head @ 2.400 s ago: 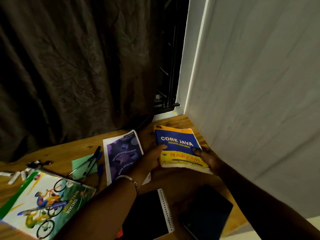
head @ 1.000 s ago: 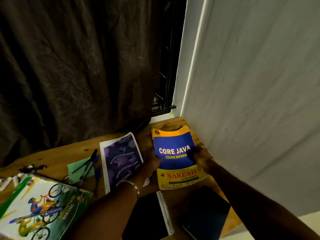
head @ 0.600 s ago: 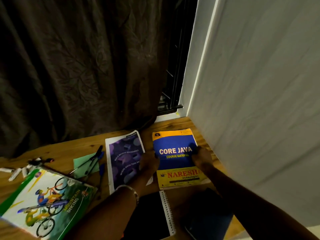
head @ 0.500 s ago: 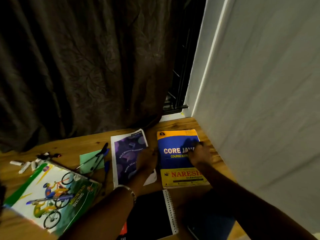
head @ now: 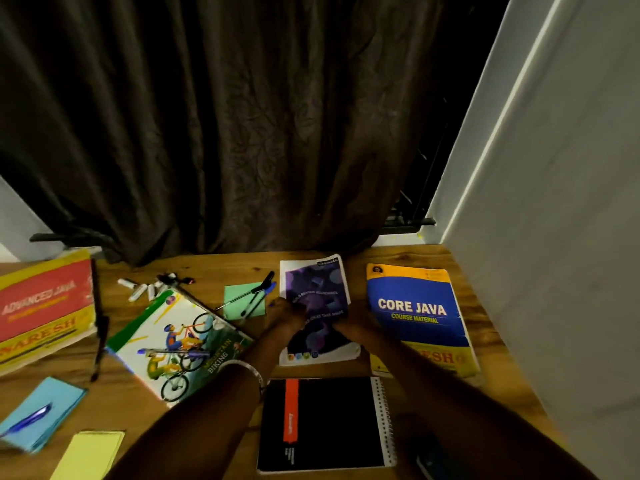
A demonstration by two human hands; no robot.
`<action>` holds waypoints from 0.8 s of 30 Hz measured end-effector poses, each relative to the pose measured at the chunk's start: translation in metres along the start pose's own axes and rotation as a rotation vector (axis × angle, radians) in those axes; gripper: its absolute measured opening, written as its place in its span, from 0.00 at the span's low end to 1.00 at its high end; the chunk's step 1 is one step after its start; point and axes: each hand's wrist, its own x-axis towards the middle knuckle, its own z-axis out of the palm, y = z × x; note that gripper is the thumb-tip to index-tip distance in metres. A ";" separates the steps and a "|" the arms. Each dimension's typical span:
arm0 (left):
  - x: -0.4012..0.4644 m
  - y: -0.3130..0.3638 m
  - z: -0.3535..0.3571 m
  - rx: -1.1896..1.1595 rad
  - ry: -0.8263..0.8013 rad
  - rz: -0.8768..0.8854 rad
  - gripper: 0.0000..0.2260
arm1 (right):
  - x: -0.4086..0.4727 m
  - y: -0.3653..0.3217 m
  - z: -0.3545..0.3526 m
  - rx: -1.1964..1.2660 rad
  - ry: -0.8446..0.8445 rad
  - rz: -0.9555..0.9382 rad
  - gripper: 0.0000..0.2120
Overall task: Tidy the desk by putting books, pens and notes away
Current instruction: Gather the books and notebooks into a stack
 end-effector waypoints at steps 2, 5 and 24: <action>-0.003 0.001 -0.002 -0.064 -0.006 -0.006 0.30 | 0.004 0.005 0.002 0.055 0.031 0.040 0.24; -0.004 -0.002 -0.005 -0.471 -0.053 -0.031 0.18 | 0.015 0.022 0.002 0.152 0.039 0.045 0.26; -0.023 0.020 -0.030 -0.943 -0.315 0.073 0.14 | 0.006 0.015 -0.025 0.795 0.222 0.097 0.12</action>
